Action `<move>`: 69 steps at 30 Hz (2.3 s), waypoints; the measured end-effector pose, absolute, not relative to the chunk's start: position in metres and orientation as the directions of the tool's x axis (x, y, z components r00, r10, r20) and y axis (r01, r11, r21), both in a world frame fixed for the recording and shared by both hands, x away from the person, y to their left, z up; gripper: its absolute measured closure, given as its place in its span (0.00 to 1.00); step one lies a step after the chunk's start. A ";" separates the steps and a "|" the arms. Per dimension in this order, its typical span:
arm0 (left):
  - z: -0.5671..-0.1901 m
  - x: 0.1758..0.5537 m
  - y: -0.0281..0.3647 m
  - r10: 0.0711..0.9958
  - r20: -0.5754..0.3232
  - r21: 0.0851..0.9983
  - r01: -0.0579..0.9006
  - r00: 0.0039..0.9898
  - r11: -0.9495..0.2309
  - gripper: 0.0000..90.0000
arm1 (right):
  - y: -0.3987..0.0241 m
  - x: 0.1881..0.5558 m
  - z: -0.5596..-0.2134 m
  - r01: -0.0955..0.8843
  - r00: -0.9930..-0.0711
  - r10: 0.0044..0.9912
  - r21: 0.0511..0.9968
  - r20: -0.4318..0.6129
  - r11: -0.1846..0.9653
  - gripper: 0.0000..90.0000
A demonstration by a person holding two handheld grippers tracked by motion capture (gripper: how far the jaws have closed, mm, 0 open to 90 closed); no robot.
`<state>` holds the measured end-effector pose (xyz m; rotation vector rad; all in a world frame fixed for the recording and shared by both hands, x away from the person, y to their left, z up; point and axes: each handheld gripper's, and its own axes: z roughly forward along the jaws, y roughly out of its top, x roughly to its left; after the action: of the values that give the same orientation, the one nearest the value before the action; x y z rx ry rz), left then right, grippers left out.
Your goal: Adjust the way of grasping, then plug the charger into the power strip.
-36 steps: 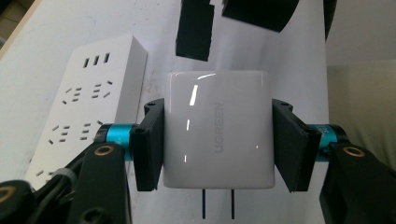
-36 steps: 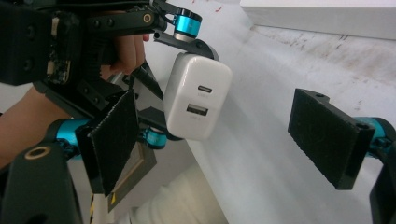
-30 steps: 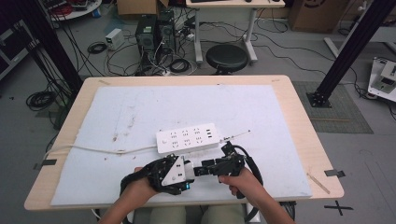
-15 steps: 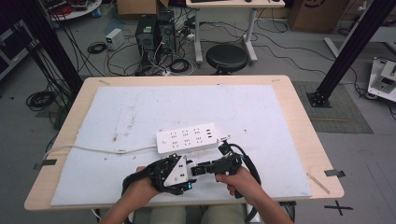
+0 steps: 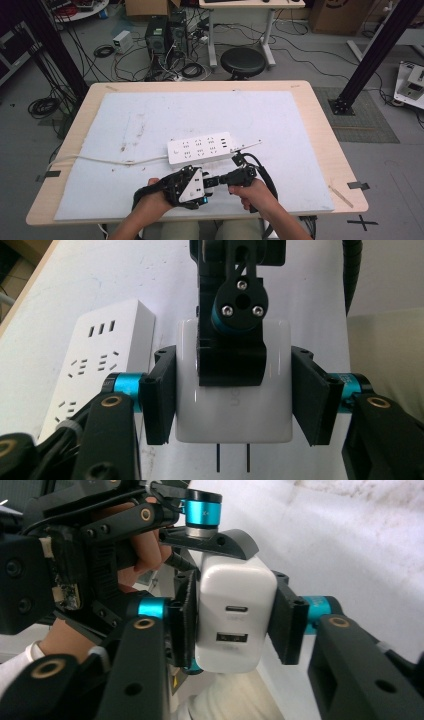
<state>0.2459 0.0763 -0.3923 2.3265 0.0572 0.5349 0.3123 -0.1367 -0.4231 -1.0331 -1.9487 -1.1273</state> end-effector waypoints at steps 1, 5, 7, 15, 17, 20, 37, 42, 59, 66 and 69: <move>-0.392 0.246 0.076 0.194 0.361 0.676 -0.113 0.912 -0.728 0.47 | -0.137 0.312 -0.423 0.867 -0.476 0.306 0.383 0.824 0.319 0.69; -0.394 0.246 0.075 0.192 0.362 0.669 -0.111 0.912 -0.735 0.47 | -0.137 0.313 -0.424 0.873 -0.463 0.313 0.364 0.830 0.325 0.70; -0.394 0.248 0.075 0.202 0.338 0.677 -0.088 0.919 -0.731 0.46 | -0.138 0.313 -0.424 0.867 -0.477 0.322 0.378 0.818 0.324 0.71; -0.400 0.259 0.097 0.315 0.132 0.738 0.119 0.940 -0.664 0.31 | -0.152 0.314 -0.418 0.827 -0.559 0.378 0.466 0.738 0.314 0.71; -0.401 0.260 0.107 0.349 0.086 0.762 0.165 0.933 -0.627 0.30 | -0.155 0.314 -0.415 0.812 -0.583 0.394 0.489 0.711 0.320 0.71; -0.401 0.261 0.121 0.384 0.041 0.792 0.205 0.923 -0.576 0.30 | -0.160 0.315 -0.412 0.796 -0.605 0.403 0.509 0.686 0.329 0.71; -0.400 0.264 0.175 0.578 -0.081 0.881 0.330 0.812 -0.340 0.28 | -0.187 0.319 -0.373 0.566 -0.819 0.460 0.609 0.342 0.555 0.71; -0.400 0.263 0.180 0.597 -0.080 0.882 0.335 0.798 -0.330 0.28 | -0.194 0.325 -0.361 0.520 -0.846 0.466 0.603 0.261 0.606 0.71; -0.402 0.263 0.199 0.652 -0.092 0.894 0.351 0.753 -0.279 0.28 | -0.194 0.339 -0.331 0.389 -0.906 0.421 0.495 0.052 0.777 0.71; -0.401 0.263 0.201 0.660 -0.072 0.897 0.337 0.748 -0.285 0.28 | -0.185 0.346 -0.327 0.339 -0.926 0.378 0.470 0.011 0.815 0.71; -0.401 0.262 0.202 0.662 -0.061 0.902 0.326 0.747 -0.284 0.28 | -0.179 0.351 -0.324 0.308 -0.937 0.350 0.449 -0.012 0.839 0.71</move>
<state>0.2624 0.2017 -0.4007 1.8895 0.7591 0.3980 0.3508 -0.1786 -0.3239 -0.5563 -3.1020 -0.7314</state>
